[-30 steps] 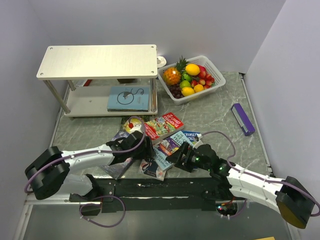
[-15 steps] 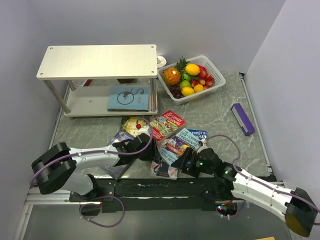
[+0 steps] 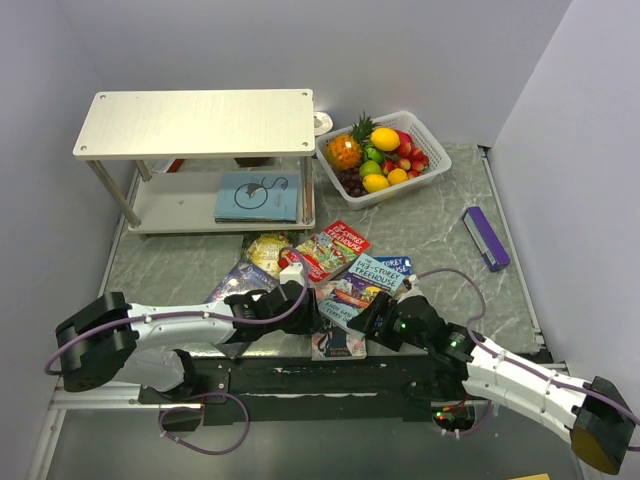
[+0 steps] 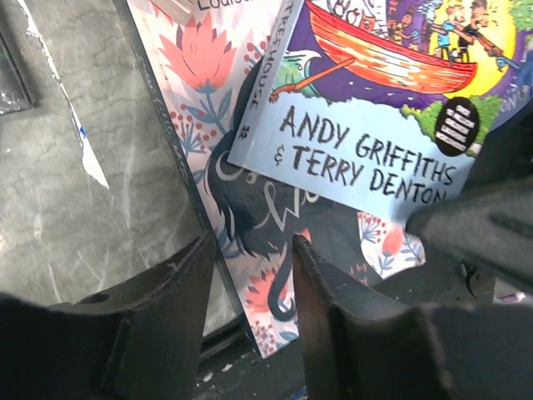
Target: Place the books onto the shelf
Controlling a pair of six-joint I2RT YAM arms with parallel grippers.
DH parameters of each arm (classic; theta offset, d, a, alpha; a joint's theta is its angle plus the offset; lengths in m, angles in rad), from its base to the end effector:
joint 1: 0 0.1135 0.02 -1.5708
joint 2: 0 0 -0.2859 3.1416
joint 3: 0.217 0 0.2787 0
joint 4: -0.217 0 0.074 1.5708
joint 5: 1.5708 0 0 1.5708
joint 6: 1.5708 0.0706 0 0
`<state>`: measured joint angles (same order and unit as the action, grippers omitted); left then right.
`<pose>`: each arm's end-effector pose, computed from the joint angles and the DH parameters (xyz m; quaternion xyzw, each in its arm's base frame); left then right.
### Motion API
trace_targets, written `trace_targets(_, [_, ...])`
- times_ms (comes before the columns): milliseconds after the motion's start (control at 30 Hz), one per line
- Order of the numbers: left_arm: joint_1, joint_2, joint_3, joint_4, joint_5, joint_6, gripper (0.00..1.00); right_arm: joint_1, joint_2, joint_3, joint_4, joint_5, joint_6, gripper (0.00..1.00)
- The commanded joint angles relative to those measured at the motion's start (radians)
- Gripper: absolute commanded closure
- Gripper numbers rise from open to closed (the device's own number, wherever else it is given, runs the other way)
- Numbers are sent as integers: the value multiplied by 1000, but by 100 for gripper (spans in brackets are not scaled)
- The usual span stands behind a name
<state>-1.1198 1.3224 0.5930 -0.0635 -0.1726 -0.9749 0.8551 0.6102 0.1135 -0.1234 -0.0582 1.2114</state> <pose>0.1388 -0.2587 0.1517 0.0341 0.9218 -0.2874 0.2579 0.1092 0.1318 0.1164 0.1444 0.8770 0.4062 0.2120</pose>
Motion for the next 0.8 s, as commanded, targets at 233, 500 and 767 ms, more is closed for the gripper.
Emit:
trace_targets(233, [-12, -51, 48, -81, -97, -18, 43, 1, -4, 89, -69, 221, -87, 12])
trace_targets(500, [-12, -62, 132, -42, -125, 44, 44, -1, 3, 58, 79, 161, -116, 34])
trace_targets(767, [-12, 50, 183, -22, -77, 65, 47, 1, -24, 52, 172, 121, -151, 39])
